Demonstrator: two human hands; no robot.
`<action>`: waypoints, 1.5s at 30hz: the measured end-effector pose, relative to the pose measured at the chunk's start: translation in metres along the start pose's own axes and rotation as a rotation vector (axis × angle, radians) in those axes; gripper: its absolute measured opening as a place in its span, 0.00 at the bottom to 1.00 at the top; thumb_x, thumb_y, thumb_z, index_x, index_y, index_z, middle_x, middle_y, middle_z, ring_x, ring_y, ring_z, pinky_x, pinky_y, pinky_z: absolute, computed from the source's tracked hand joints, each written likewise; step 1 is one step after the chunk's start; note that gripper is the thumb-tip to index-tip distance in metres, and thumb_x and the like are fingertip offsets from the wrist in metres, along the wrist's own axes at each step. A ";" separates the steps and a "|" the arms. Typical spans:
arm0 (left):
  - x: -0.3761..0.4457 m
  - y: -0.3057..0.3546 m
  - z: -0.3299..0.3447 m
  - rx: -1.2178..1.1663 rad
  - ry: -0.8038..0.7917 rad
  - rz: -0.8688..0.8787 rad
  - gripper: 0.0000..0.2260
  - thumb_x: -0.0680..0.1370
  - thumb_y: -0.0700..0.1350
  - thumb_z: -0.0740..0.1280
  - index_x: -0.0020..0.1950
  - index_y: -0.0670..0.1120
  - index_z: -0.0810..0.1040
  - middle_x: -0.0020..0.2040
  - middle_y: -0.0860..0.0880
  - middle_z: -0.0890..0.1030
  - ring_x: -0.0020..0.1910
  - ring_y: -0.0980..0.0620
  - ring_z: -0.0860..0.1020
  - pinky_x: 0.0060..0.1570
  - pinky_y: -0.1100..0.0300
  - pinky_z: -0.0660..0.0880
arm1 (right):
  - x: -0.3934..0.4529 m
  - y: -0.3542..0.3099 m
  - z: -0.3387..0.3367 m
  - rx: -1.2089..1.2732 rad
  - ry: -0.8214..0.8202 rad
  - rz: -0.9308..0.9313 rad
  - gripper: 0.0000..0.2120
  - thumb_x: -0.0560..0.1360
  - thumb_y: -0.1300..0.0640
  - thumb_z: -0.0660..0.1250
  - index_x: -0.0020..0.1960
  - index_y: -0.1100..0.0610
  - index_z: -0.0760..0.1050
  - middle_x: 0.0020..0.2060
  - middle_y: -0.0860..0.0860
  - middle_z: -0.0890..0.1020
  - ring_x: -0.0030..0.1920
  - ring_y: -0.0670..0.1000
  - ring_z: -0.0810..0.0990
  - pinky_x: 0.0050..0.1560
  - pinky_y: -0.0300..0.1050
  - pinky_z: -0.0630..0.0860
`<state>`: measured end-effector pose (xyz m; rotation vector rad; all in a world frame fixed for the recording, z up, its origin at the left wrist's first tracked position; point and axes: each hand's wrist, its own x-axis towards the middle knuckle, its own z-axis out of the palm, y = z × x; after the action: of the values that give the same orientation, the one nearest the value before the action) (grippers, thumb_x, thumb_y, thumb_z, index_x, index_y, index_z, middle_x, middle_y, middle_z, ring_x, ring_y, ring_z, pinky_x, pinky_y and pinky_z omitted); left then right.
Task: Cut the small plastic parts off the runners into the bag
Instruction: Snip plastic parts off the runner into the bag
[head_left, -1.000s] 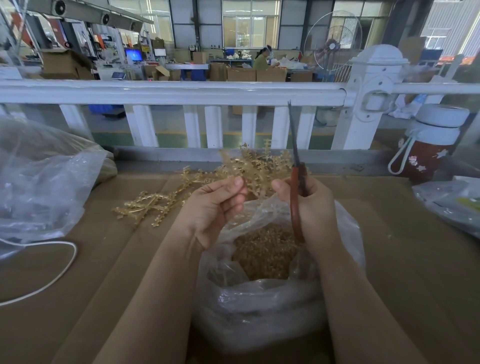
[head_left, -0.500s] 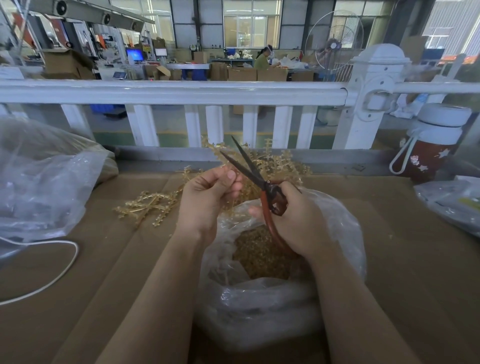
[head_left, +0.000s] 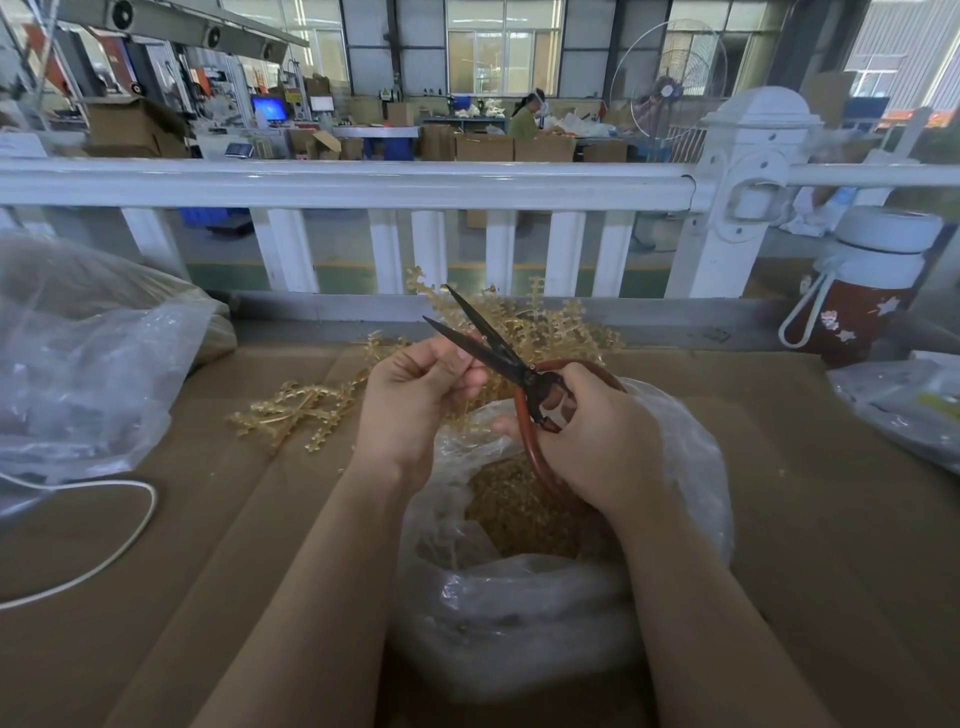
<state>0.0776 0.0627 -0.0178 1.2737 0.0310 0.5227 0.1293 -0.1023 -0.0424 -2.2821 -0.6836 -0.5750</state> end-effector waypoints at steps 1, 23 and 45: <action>0.000 0.000 0.000 0.001 0.003 0.002 0.09 0.81 0.36 0.64 0.43 0.40 0.81 0.32 0.50 0.81 0.34 0.55 0.78 0.42 0.63 0.77 | 0.000 0.000 0.000 -0.010 0.005 0.000 0.29 0.64 0.24 0.65 0.47 0.49 0.76 0.40 0.41 0.80 0.42 0.42 0.78 0.40 0.38 0.75; 0.001 -0.001 -0.006 -0.024 -0.019 0.064 0.04 0.73 0.42 0.70 0.44 0.43 0.82 0.35 0.50 0.82 0.35 0.56 0.79 0.43 0.64 0.78 | 0.001 0.002 0.005 -0.003 0.044 0.002 0.32 0.63 0.20 0.60 0.41 0.49 0.77 0.33 0.40 0.77 0.35 0.42 0.75 0.34 0.34 0.71; 0.001 -0.003 -0.005 0.103 -0.035 0.145 0.06 0.79 0.35 0.66 0.45 0.40 0.81 0.35 0.51 0.82 0.36 0.56 0.79 0.42 0.63 0.76 | -0.001 -0.001 0.003 0.010 0.097 -0.051 0.26 0.64 0.22 0.61 0.40 0.45 0.70 0.31 0.36 0.72 0.32 0.40 0.72 0.33 0.35 0.70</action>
<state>0.0778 0.0668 -0.0222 1.3927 -0.0650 0.6300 0.1289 -0.1000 -0.0441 -2.2172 -0.6973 -0.6999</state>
